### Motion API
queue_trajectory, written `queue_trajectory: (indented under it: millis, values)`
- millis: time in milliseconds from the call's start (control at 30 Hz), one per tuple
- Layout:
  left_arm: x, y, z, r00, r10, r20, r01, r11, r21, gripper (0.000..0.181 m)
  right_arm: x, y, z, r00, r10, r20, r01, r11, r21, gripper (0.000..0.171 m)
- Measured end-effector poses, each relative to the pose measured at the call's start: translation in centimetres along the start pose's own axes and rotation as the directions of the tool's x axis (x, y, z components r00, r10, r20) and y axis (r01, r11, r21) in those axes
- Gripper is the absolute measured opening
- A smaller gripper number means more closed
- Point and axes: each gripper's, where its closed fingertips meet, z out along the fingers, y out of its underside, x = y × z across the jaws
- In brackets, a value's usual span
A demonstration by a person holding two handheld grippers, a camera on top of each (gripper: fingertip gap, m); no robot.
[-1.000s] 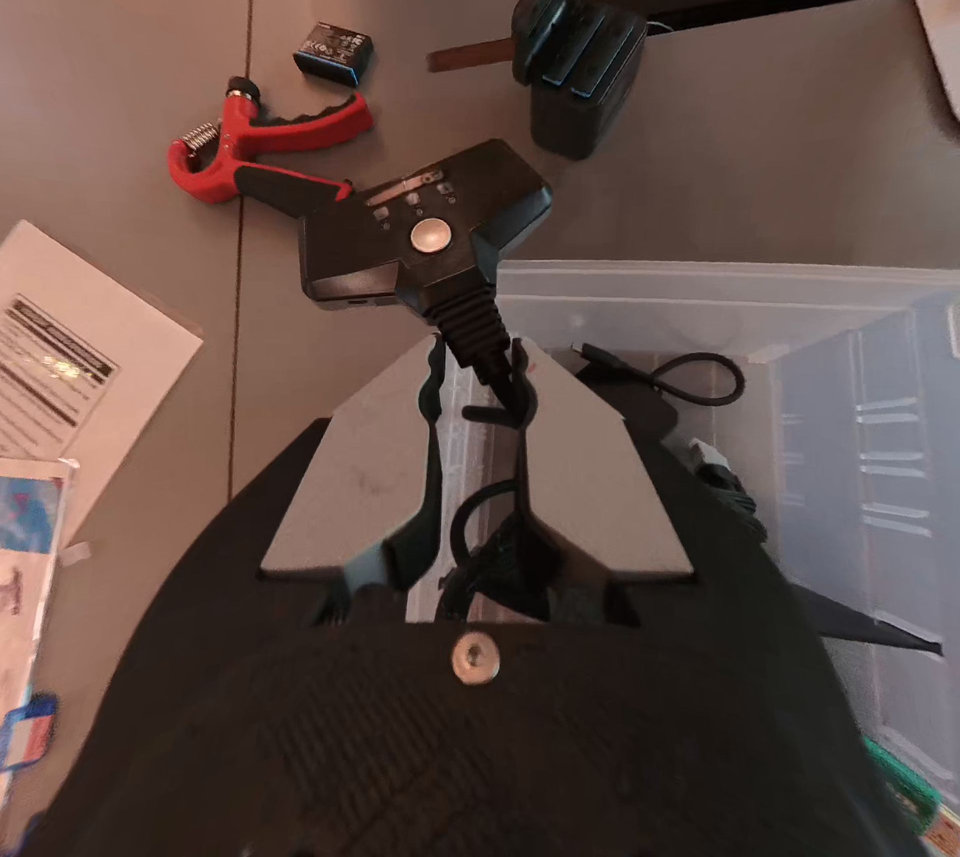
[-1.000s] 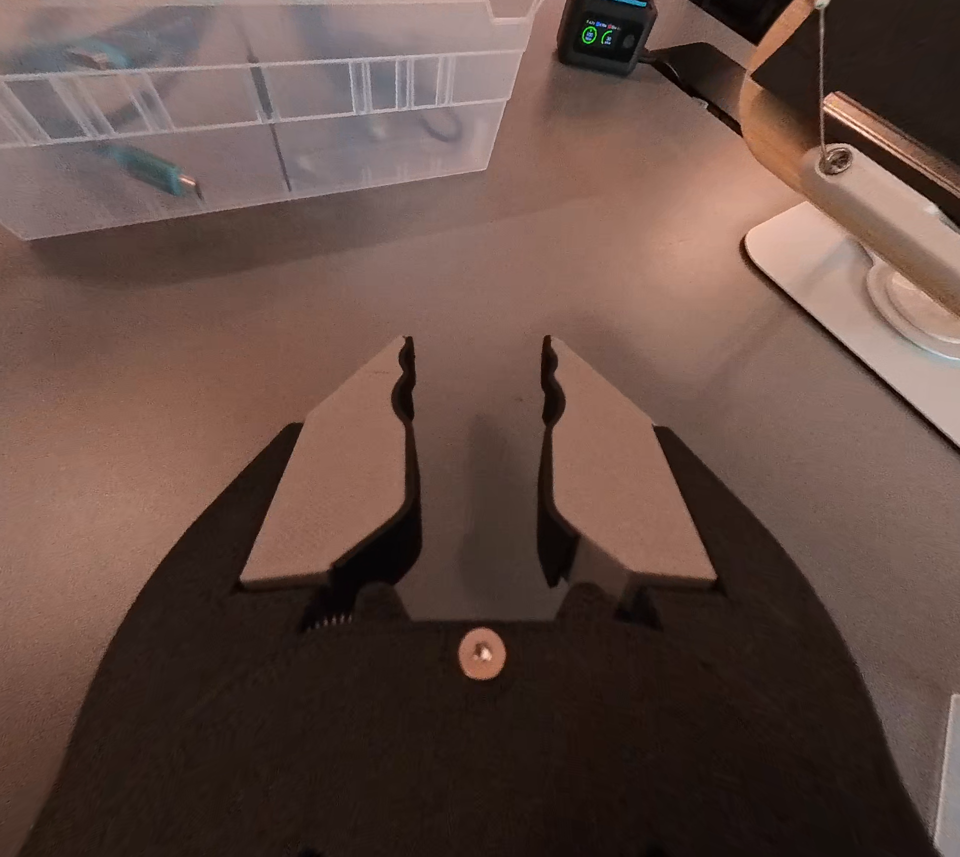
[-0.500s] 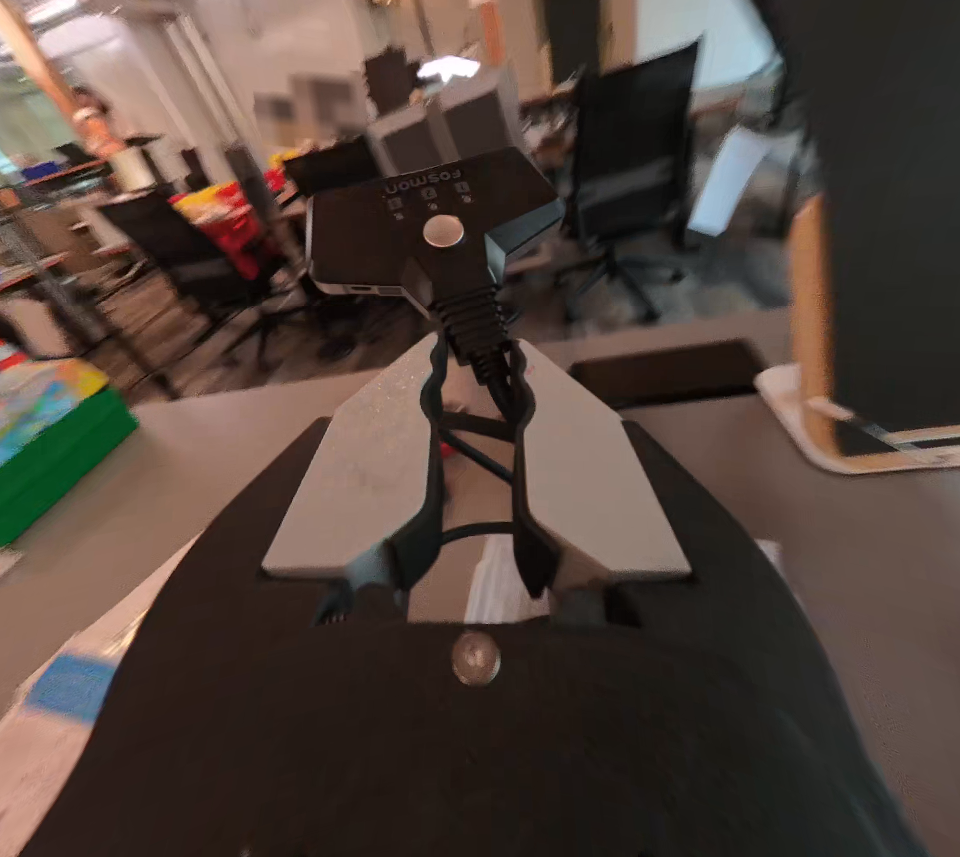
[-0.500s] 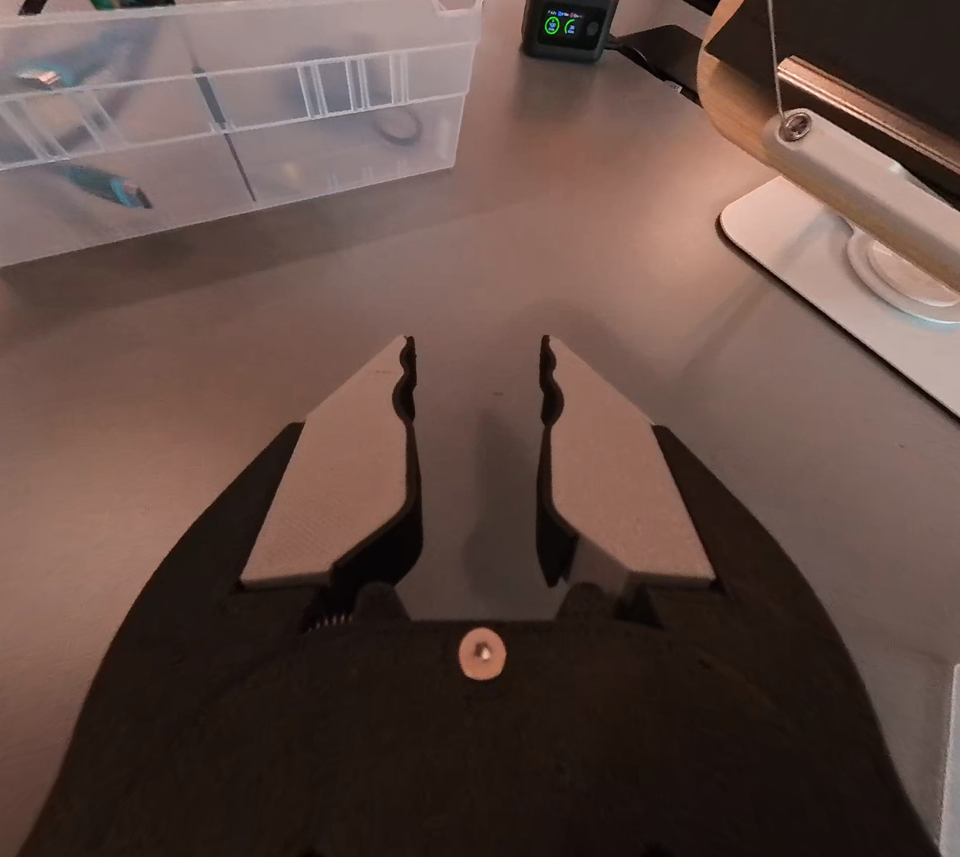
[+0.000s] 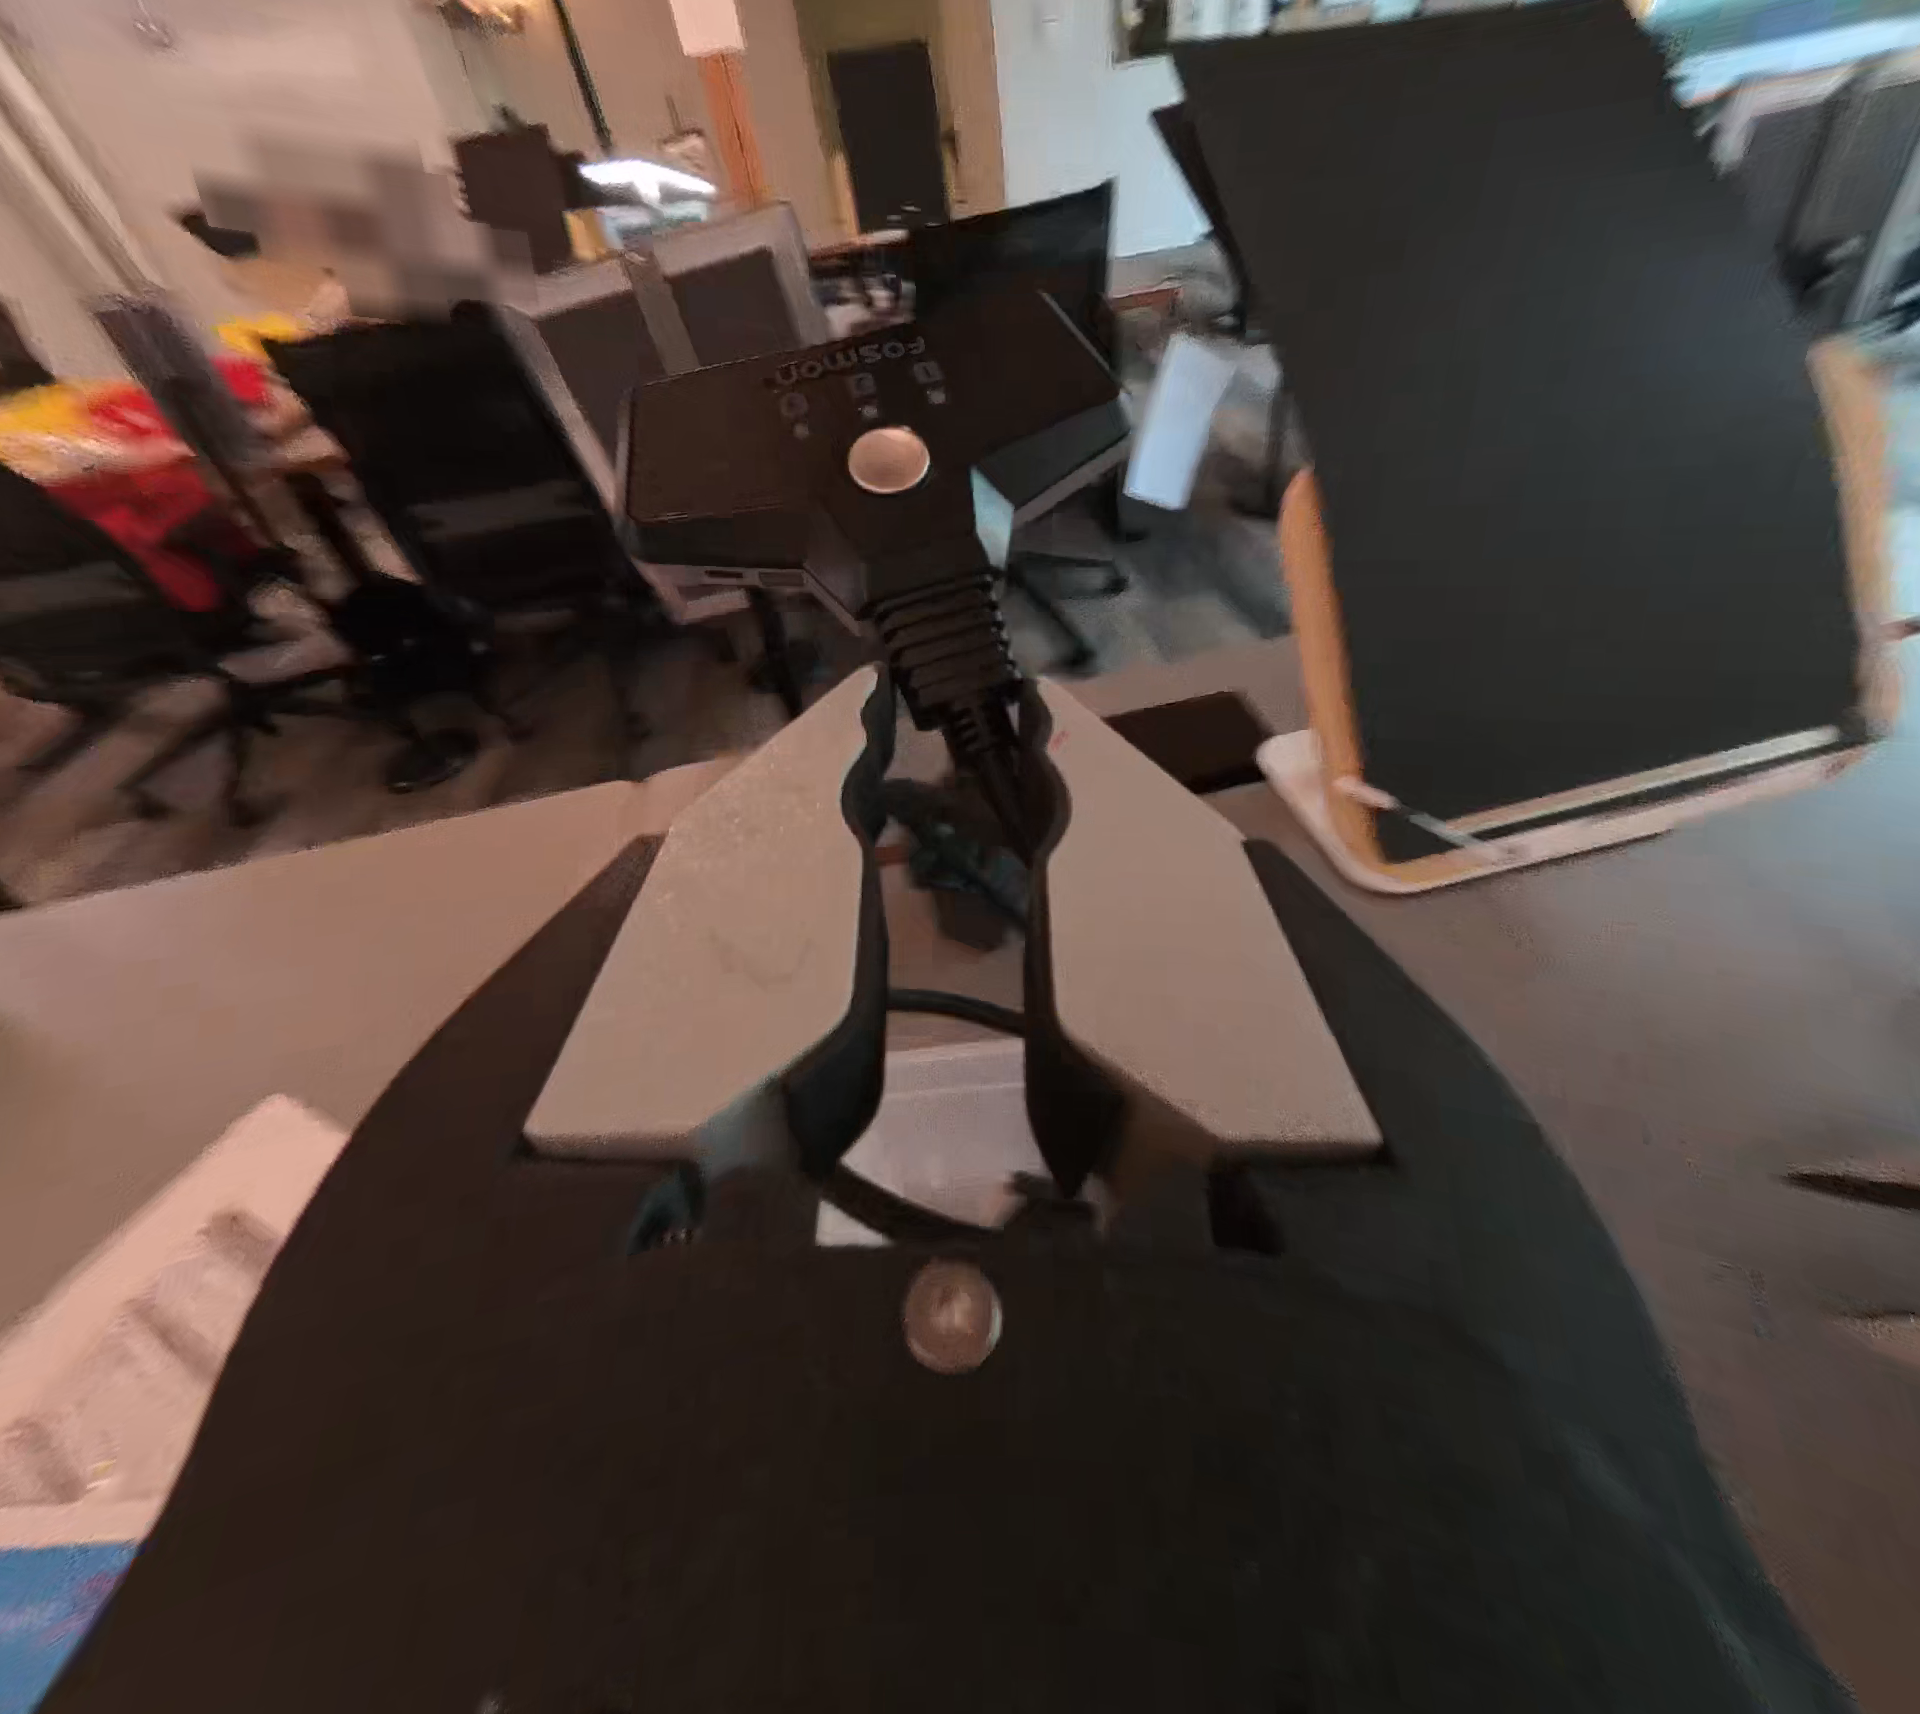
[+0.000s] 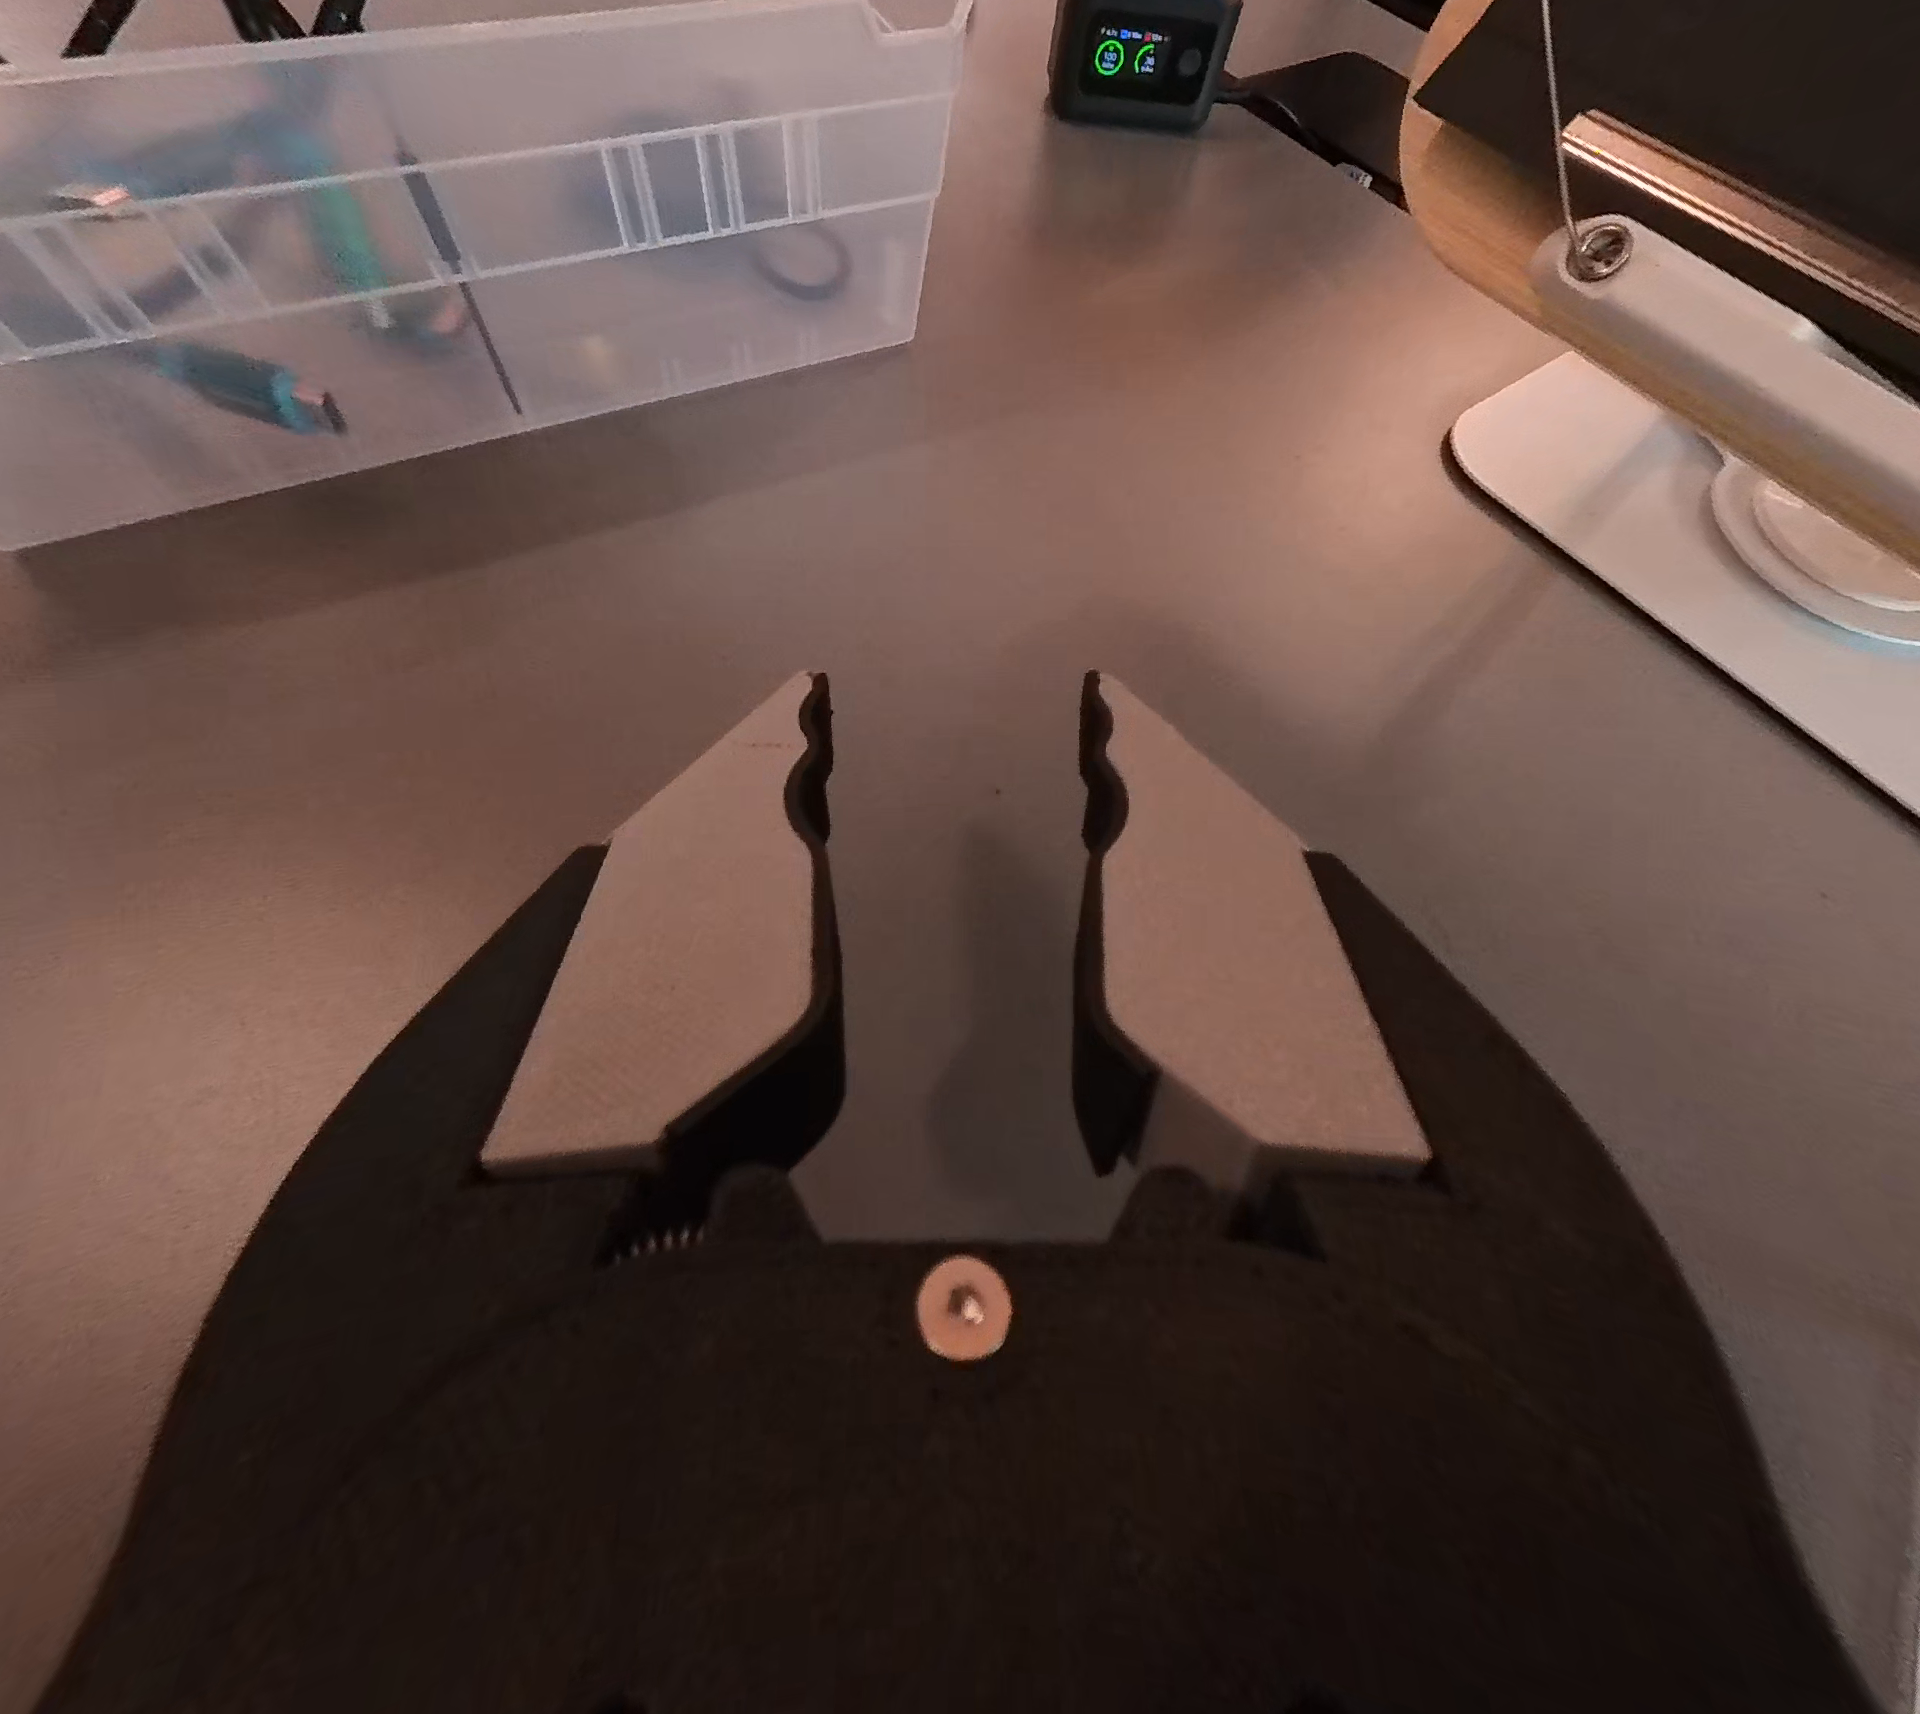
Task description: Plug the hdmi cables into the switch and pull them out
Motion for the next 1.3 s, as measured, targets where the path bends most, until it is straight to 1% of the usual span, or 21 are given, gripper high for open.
queue_trajectory:
  millis: [33,67,100,167,233,300,367,433,533,633,733,800,867,900,967,1067,1133,1200,1300]
  values:
    - [-0.3,0.0,-0.1,0.997,0.065,0.044,-0.066,0.998,0.006,0.021,0.0,-0.1,0.0,1.0,0.0,-0.002,0.0,1.0,0.002,0.045]
    - [-0.2,-0.1,-0.2,0.993,0.103,0.05,-0.104,0.994,0.016,0.021,0.1,-0.1,0.0,1.0,0.001,-0.002,-0.001,1.0,0.004,0.045]
    - [0.6,-0.3,-0.4,0.994,0.106,0.015,-0.106,0.994,0.036,0.021,0.1,-0.2,0.1,1.0,0.005,-0.001,-0.005,1.0,0.006,0.045]
    - [2.8,-0.9,-0.9,0.989,0.107,-0.105,-0.098,0.991,0.086,0.021,0.0,-0.3,0.0,1.0,0.017,0.016,-0.018,1.0,0.015,0.047]
    - [5.0,-1.1,-1.6,0.966,0.174,-0.19,-0.154,0.981,0.117,0.021,-0.3,-0.7,-0.2,0.998,0.036,0.052,-0.038,0.999,0.031,0.052]
    - [8.0,-0.7,-2.4,0.914,0.28,-0.292,-0.248,0.958,0.143,0.021,-0.8,-1.2,-0.6,0.993,0.057,0.102,-0.063,0.997,0.054,0.06]
    - [11.8,0.8,-3.8,0.804,0.39,-0.449,-0.35,0.921,0.173,0.021,-1.1,-1.6,-0.9,0.987,0.068,0.147,-0.079,0.995,0.068,0.07]
    - [15.4,2.9,-5.0,0.676,0.457,-0.579,-0.433,0.881,0.19,0.021,-1.2,-2.1,-1.2,0.984,0.057,0.169,-0.073,0.993,0.09,0.076]
    - [20.3,6.1,-7.4,0.457,0.487,-0.744,-0.525,0.823,0.216,0.021,-2.1,-3.4,-2.5,0.971,0.021,0.24,-0.061,0.985,0.161,0.075]
    - [24.0,8.5,-9.9,0.258,0.47,-0.844,-0.589,0.769,0.249,0.021,-3.0,-4.5,-3.9,0.955,-0.015,0.295,-0.053,0.973,0.223,0.074]
    - [26.7,11.2,-12.9,0.066,0.361,-0.93,-0.635,0.734,0.24,0.021,-4.2,-5.2,-5.2,0.928,-0.051,0.368,-0.053,0.963,0.266,0.077]
    - [27.9,12.9,-14.0,-0.013,0.312,-0.95,-0.668,0.704,0.24,0.021,-5.0,-5.9,-6.3,0.915,-0.105,0.39,-0.028,0.947,0.32,0.079]
    - [28.7,14.5,-14.4,-0.057,0.269,-0.961,-0.695,0.681,0.232,0.021,-6.2,-6.6,-7.7,0.894,-0.175,0.412,0.005,0.925,0.381,0.079]
    - [29.1,15.1,-14.7,-0.075,0.247,-0.966,-0.697,0.68,0.228,0.021,-6.7,-6.8,-8.4,0.884,-0.213,0.417,0.03,0.914,0.404,0.076]
    - [29.8,15.6,-15.0,-0.098,0.214,-0.972,-0.677,0.702,0.223,0.021,-7.4,-6.8,-9.2,0.872,-0.271,0.408,0.082,0.902,0.423,0.077]
    - [30.1,16.6,-14.0,-0.065,0.189,-0.98,-0.676,0.714,0.183,0.02,-8.8,-7.2,-10.8,0.844,-0.347,0.409,0.121,0.865,0.486,0.074]
    - [30.0,17.6,-13.2,-0.045,0.161,-0.986,-0.699,0.7,0.146,0.02,-8.9,-7.7,-11.5,0.853,-0.389,0.348,0.16,0.83,0.535,0.075]
    - [30.1,18.3,-13.0,-0.056,0.148,-0.987,-0.707,0.693,0.144,0.019,-8.9,-8.1,-12.0,0.855,-0.426,0.295,0.2,0.797,0.57,0.065]
    - [30.8,18.5,-13.4,-0.092,0.109,-0.99,-0.701,0.699,0.142,0.019,-9.2,-8.3,-12.6,0.845,-0.467,0.261,0.232,0.76,0.607,0.065]
